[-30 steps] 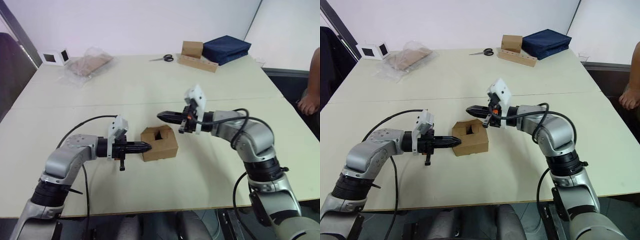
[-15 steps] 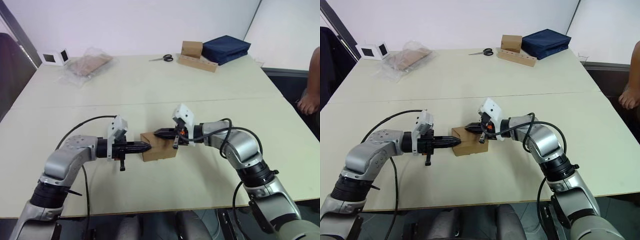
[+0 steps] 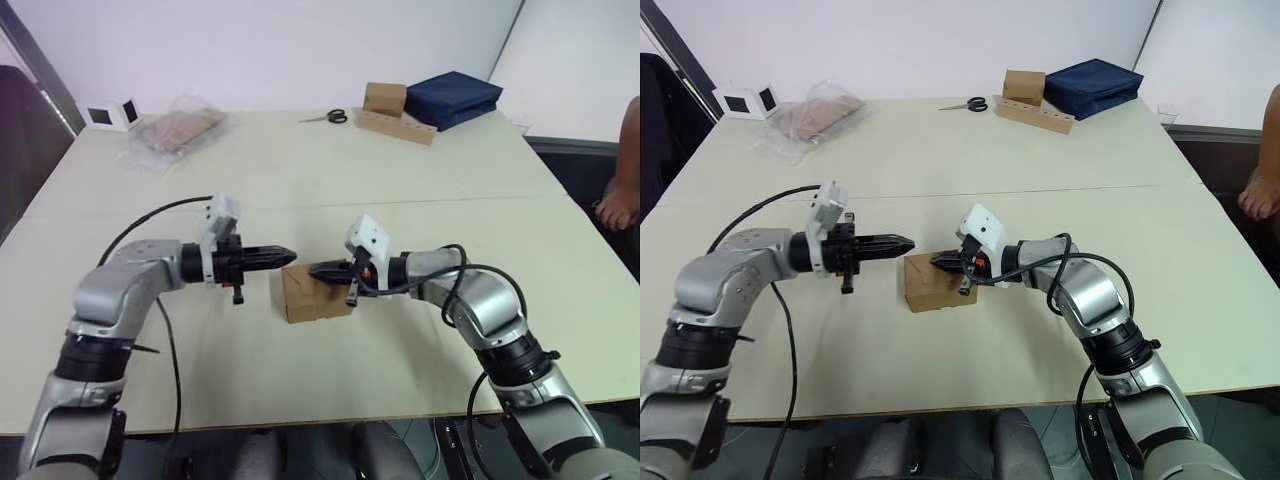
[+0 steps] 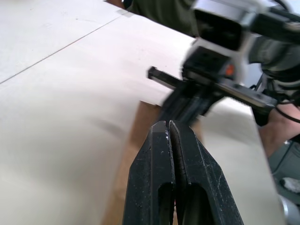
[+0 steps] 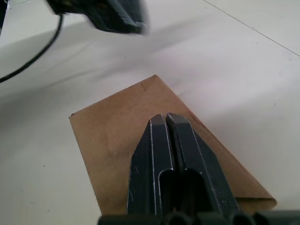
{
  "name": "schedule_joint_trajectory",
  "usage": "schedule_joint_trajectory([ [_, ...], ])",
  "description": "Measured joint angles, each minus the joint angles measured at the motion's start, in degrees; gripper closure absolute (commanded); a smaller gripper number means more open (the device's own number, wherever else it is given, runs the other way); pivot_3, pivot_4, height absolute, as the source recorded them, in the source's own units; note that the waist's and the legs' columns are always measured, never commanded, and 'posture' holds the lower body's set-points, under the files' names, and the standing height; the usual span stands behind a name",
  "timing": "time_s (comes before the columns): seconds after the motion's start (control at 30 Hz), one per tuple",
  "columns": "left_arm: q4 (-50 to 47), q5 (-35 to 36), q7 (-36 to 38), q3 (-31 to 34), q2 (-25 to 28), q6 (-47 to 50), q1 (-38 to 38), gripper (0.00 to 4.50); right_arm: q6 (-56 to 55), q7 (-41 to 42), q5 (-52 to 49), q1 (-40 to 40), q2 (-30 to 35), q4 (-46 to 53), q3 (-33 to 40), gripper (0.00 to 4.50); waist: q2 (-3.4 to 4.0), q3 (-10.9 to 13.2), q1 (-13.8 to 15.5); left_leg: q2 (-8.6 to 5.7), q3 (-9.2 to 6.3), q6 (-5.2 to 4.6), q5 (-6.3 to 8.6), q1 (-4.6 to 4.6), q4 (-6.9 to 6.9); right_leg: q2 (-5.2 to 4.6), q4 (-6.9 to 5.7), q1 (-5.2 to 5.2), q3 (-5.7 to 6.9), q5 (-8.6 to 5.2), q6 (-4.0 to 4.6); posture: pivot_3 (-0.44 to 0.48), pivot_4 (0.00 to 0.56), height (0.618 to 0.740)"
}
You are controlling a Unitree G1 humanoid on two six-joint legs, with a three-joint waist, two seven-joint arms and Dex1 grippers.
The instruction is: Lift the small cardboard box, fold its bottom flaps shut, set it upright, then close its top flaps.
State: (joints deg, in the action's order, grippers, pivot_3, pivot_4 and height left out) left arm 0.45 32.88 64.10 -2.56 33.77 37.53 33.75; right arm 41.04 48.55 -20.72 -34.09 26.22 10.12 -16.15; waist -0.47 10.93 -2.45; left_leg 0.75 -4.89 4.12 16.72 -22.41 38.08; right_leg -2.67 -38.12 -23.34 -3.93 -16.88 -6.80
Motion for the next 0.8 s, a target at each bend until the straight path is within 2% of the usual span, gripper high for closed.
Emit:
schedule_joint_trajectory([
  [0.13,10.0,-5.8,0.4,-5.1,-5.6,-6.4,4.1,4.42,1.2,-0.5,0.3,1.2,1.4,3.7,-0.4,4.5,0.0,0.0,0.1,-0.02,0.01,0.0,0.0,-0.01,0.01,-0.01,0.02,0.0,-0.01,0.0,0.0,0.0,0.15,0.74],
  [0.27,16.4,-9.2,1.3,-6.9,-8.1,-11.5,6.5,4.42,3.0,-0.9,0.3,2.3,2.5,7.1,-0.4,4.5,-0.01,0.0,-0.1,-0.01,0.0,0.0,0.0,-0.01,-0.01,0.02,-0.02,-0.06,-0.01,0.0,0.0,0.0,0.15,0.74],
  [0.5,19.9,-11.1,2.3,-6.8,-9.9,-15.5,7.7,4.42,6.6,-0.6,-0.4,2.8,4.3,11.2,-0.5,4.5,-0.01,0.0,0.1,-0.02,-0.01,0.0,0.0,-0.01,0.02,-0.01,0.0,-0.01,-0.01,0.0,0.0,0.0,0.15,0.74],
  [0.8,19.9,-11.1,3.5,-6.7,-10.0,-14.9,8.0,4.42,6.5,-1.1,0.3,3.4,4.7,11.7,-1.0,4.5,0.0,0.0,0.1,-0.02,-0.01,0.0,0.0,-0.01,0.03,0.0,0.0,0.0,-0.01,0.0,-0.01,0.0,0.15,0.74],
])
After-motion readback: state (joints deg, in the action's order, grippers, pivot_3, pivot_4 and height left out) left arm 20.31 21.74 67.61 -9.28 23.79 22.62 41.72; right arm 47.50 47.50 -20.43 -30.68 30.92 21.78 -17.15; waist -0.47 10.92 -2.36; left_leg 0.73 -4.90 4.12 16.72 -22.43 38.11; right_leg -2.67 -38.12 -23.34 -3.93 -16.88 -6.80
